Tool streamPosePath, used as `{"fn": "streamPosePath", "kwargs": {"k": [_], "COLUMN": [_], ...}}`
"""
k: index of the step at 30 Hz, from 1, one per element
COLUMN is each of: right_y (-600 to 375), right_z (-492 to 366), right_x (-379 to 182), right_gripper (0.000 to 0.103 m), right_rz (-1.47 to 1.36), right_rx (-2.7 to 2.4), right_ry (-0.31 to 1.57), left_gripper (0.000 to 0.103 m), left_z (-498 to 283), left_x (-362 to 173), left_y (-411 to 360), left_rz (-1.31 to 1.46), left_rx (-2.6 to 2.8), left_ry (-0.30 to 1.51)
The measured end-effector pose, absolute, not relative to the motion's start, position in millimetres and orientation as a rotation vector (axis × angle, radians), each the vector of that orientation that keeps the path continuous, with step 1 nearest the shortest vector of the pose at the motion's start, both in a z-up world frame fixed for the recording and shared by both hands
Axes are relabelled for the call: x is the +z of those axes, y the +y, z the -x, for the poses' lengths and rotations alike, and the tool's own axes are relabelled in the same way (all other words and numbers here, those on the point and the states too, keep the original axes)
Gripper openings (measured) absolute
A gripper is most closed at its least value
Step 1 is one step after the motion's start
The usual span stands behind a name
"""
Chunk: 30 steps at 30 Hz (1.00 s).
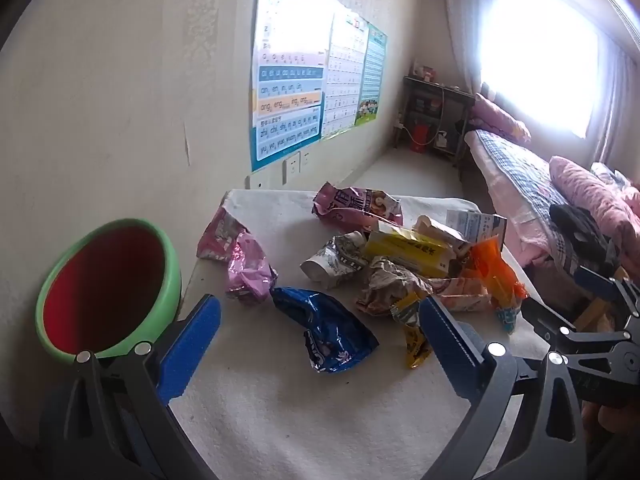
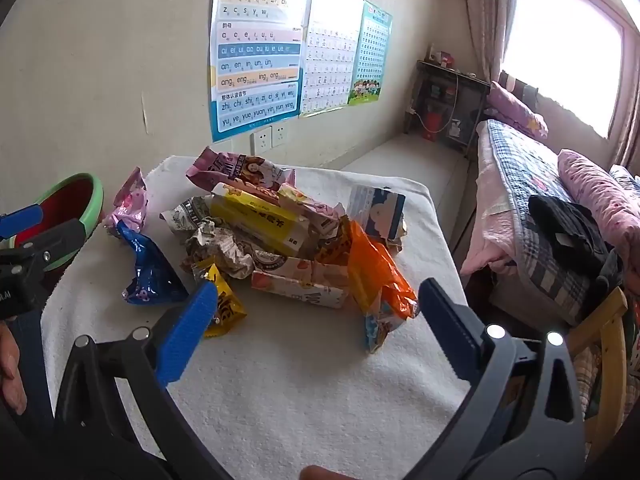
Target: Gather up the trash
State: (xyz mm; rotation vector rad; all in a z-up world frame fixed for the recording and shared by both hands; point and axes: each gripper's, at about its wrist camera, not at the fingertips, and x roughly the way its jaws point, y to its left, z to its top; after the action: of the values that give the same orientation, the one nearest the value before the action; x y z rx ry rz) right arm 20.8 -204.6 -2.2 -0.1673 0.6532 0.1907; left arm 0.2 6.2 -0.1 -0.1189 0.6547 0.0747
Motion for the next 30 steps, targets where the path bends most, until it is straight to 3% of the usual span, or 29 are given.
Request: {"fn": "streamPosePath", "kwargs": {"k": [30], "right_y": [-208.3], "right_z": [-26.5], "right_x": [-2.0], "right_gripper": [0.099], "right_rz": [0.136], "right_rx": [0.192], "right_ry": [0.666], "left_gripper": [0.095], "left_z": [0.3], "left_x": [0.5], "left_y": [-4.0], "left_rz": [0.071], "left_rx": [0.044], "left_ry": [0.665]}}
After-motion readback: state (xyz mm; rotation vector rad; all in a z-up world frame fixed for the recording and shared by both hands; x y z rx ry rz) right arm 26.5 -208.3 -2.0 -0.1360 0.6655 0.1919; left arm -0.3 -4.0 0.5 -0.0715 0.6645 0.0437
